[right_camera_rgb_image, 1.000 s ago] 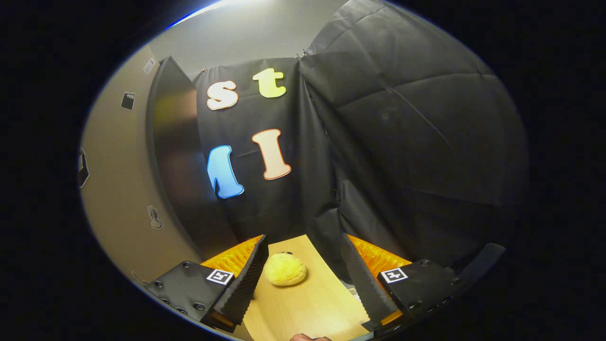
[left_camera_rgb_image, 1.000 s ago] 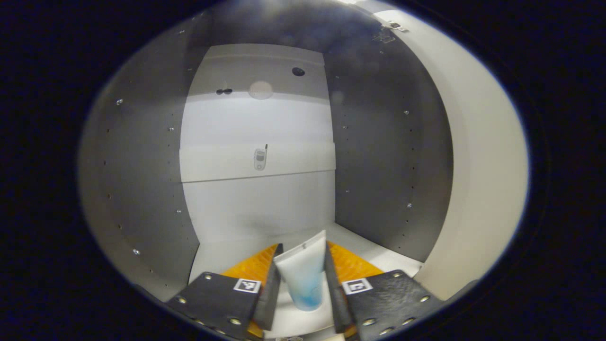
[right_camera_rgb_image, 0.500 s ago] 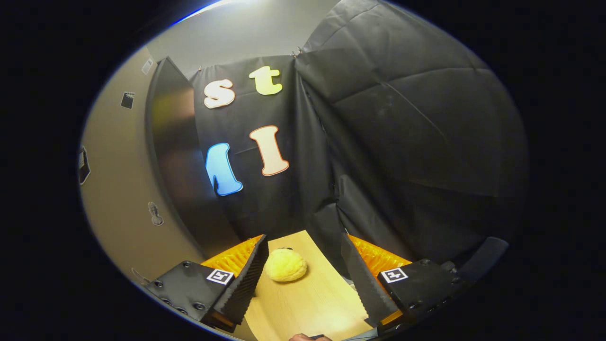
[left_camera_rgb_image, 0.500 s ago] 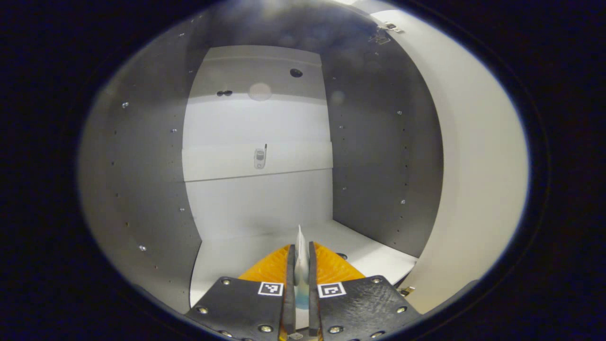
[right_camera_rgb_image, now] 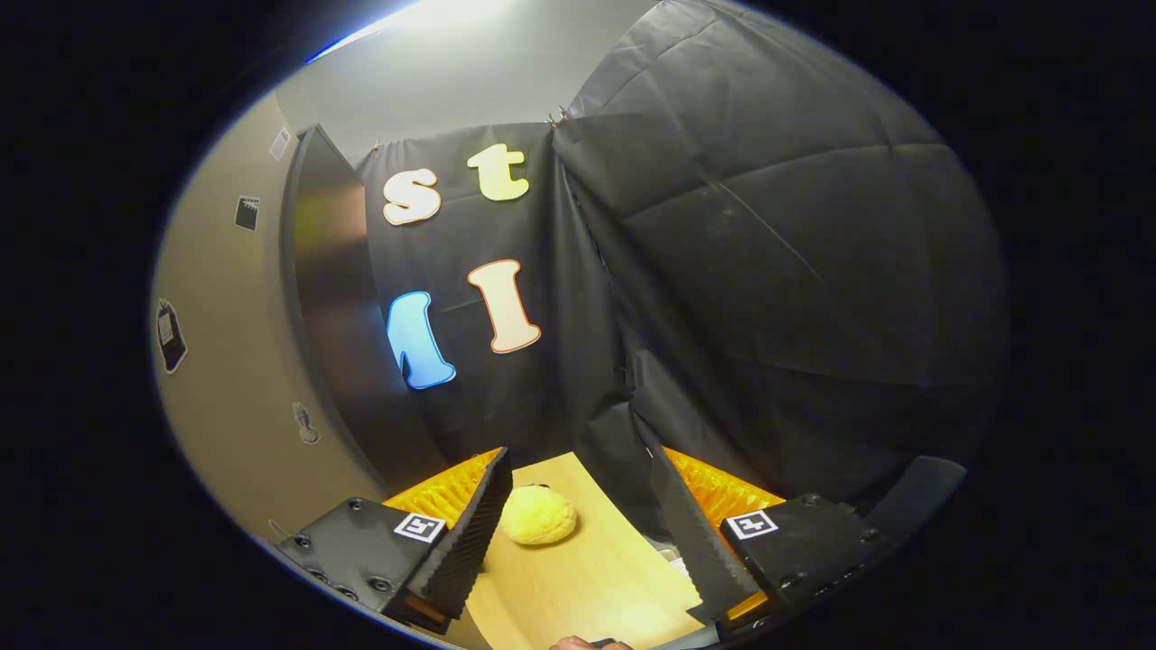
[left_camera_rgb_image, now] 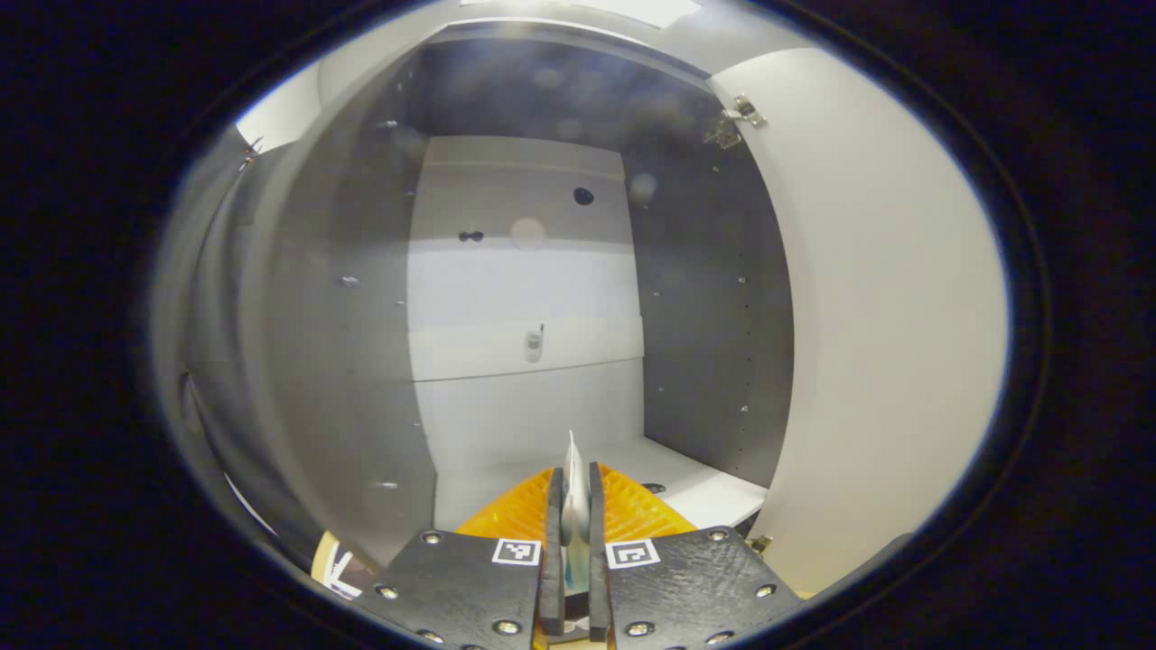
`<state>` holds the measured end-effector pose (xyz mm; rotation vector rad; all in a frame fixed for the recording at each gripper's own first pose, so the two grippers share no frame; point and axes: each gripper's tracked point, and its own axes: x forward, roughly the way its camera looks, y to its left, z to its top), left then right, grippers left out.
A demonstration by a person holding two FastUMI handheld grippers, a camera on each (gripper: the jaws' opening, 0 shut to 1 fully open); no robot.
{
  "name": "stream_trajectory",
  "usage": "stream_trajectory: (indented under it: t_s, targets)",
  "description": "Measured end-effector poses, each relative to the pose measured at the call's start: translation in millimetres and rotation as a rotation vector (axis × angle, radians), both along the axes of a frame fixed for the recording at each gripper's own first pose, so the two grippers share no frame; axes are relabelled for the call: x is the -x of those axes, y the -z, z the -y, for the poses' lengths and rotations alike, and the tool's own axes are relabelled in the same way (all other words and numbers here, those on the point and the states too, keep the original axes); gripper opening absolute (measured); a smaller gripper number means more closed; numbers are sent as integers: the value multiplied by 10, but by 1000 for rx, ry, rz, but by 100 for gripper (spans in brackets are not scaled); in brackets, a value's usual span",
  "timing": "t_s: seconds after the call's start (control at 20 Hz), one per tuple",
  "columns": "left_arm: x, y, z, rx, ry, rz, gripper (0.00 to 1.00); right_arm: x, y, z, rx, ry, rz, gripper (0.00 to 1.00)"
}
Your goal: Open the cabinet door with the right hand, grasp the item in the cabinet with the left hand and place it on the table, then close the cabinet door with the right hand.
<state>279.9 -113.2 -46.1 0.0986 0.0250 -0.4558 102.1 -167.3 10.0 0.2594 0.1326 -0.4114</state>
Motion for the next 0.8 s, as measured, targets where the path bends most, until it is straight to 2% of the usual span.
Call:
stream_trajectory:
  t_s: [0.05,0.1,0.15,0.25,0.4,0.45,0.65,0.7,0.8]
  targets:
    - [95,-59,-114,0,-9,10,15,21,-23,-11,11,4,1,97]
    - [194,-109,-258,-3,-18,16,8,28,-29,-29,19,5,-3,97]
    - [275,-178,-388,-6,-28,21,15,34,-31,-49,22,5,-9,97]
    - [485,-260,-662,-15,-56,29,8,52,-41,-84,18,10,-4,97]
    - [642,-244,-1077,-47,-131,33,8,14,20,-213,-9,28,-4,97]
    - [698,-231,-1194,-44,-150,31,15,1,51,-273,-15,23,-13,97]
    - [920,42,-1697,-16,-192,2,12,63,65,-417,-1,19,-25,97]
    - [970,143,-1856,-6,-211,1,8,96,44,-444,9,24,-24,97]
    - [1102,423,-2127,30,-244,-23,8,153,-22,-518,19,28,-16,97]
